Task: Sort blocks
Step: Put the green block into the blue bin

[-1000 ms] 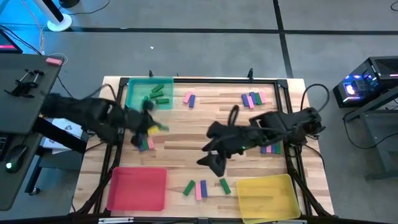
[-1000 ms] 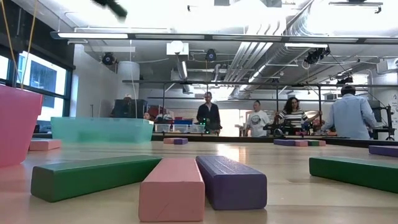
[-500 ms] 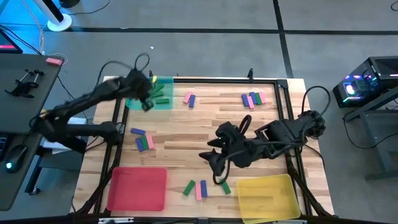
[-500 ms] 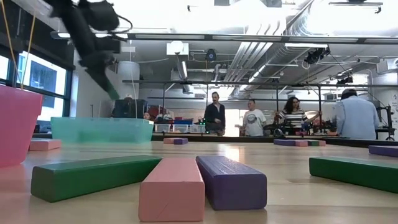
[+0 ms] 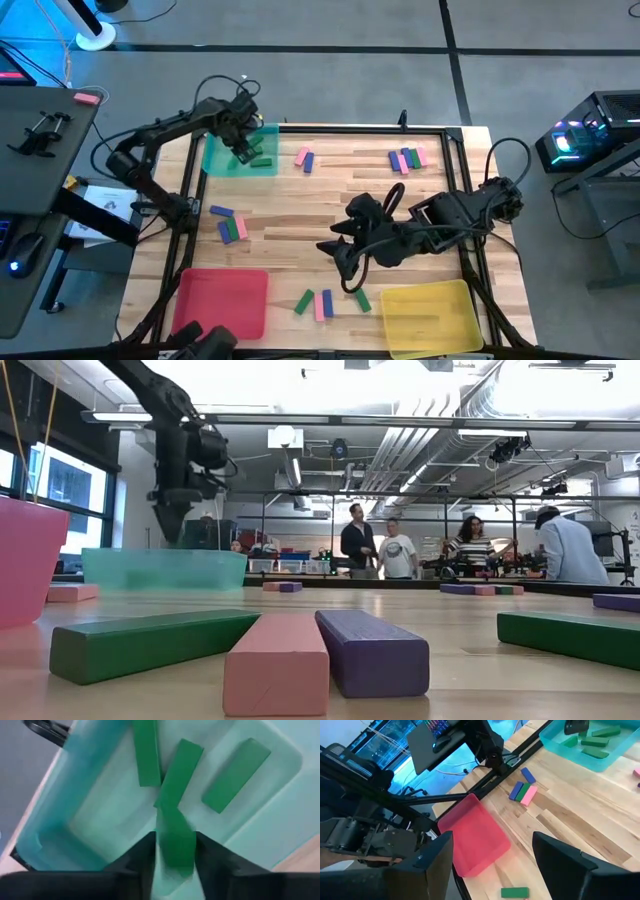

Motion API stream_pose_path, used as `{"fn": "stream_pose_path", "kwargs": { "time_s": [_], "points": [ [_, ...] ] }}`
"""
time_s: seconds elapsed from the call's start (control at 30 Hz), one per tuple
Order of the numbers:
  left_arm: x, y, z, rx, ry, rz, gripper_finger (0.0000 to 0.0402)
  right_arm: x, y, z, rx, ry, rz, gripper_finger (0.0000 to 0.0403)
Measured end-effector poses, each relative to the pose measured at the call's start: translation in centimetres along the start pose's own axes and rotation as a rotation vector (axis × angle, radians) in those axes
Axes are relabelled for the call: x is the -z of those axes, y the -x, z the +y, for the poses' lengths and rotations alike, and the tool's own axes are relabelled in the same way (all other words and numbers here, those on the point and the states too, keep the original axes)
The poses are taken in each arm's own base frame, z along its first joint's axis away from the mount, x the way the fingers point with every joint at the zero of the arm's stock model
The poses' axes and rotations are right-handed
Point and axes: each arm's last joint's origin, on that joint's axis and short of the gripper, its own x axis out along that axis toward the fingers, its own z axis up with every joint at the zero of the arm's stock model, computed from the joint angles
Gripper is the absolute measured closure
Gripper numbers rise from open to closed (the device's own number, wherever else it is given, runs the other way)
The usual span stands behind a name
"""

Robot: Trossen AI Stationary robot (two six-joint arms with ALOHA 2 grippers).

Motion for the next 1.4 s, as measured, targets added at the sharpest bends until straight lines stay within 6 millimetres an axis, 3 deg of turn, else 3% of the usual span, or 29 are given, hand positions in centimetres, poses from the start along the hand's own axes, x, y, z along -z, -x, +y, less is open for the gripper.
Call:
{"fn": "stream_pose_path", "kwargs": {
  "time_s": [0.17,0.3,0.4,0.53,0.73,0.9,1.03,1.17,1.3,1.4],
  "points": [
    [0.1,0.7,-0.3,0.001,-0.010,-0.024,0.0217,0.1,0.0,0.0,-0.013,0.025,0.019,0.0158],
    [0.6,2.4,-0.6,0.026,-0.008,-0.080,0.0193,0.2,0.0,0.1,-0.036,0.053,0.053,0.0158],
    [0.7,4.7,-1.0,0.147,0.035,-0.174,0.0188,0.2,0.0,0.1,-0.052,0.071,0.078,0.0158],
    [1.4,8.5,-2.2,0.442,0.083,-0.375,0.0187,0.4,0.0,0.2,-0.088,0.065,0.130,0.0158],
    [4.0,13.7,-7.4,0.656,-0.038,-0.588,0.0190,1.5,0.3,0.8,-0.136,0.054,0.227,0.0158],
    [7.5,16.8,-13.6,0.734,-0.323,-0.671,0.0192,4.0,0.3,0.9,-0.036,-0.064,0.331,0.0158],
    [10.6,18.5,-17.7,0.770,-0.576,-0.746,0.0192,7.6,-2.5,2.2,-0.006,-0.061,0.451,0.0158],
    [12.5,20.1,-20.3,0.808,-0.594,-0.857,0.0192,11.8,-7.1,2.8,0.046,-0.091,0.636,0.0158],
    [13.0,21.8,-21.2,0.887,-0.529,-0.986,0.0192,15.1,-12.8,2.3,0.097,-0.093,0.722,0.0158],
    [12.9,22.9,-20.8,0.909,-0.484,-1.087,0.0193,16.2,-16.1,1.3,0.149,-0.155,0.741,0.0158]
  ]
}}
